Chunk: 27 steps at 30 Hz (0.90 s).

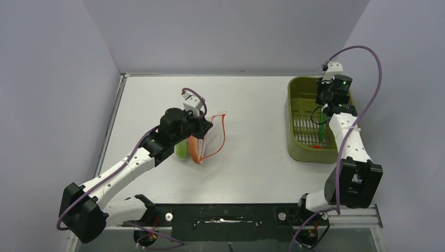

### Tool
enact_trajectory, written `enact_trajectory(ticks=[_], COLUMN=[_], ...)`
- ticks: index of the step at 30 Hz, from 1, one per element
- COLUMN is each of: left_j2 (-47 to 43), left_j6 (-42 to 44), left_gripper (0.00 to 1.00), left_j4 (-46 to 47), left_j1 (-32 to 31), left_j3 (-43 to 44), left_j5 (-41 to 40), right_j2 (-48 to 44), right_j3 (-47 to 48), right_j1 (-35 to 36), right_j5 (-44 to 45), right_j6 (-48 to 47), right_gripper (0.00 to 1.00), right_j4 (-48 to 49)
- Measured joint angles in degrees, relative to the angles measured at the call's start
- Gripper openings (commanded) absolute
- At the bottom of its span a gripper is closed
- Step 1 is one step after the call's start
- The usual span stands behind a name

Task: Place the food in the zip-top bag and seal the zipper
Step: Place the fake vegetable in the zipper food storage bag.

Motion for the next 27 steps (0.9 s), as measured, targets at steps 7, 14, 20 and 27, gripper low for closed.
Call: enact_trajectory(ticks=[7,14,20,27], left_j2=[-0.2,-0.2,-0.2,0.3], left_j6=[-2.4,-3.2,-4.7,-7.1], left_gripper=[0.00,0.00,0.00,0.00], left_j4=[-2.9,-6.4,-7.0,-7.1], left_j1=[0.0,0.0,0.0,0.0], left_j3=[4.6,9.7,11.7,11.7], left_j5=[1.2,1.9,4.1,6.1], right_j2=[-6.7,-11.7,-15.8,-23.2], right_j3=[0.0,0.7,3.1,2.5], right_j1=[2.9,9.8,16.0,19.4], right_j5=[-5.9,-8.4,-10.9,-22.6], right_j6=[2.1,3.2,2.3,3.3], right_gripper=[0.00,0.00,0.00,0.00], right_j4=[-2.9,-6.1,-6.8,-0.4])
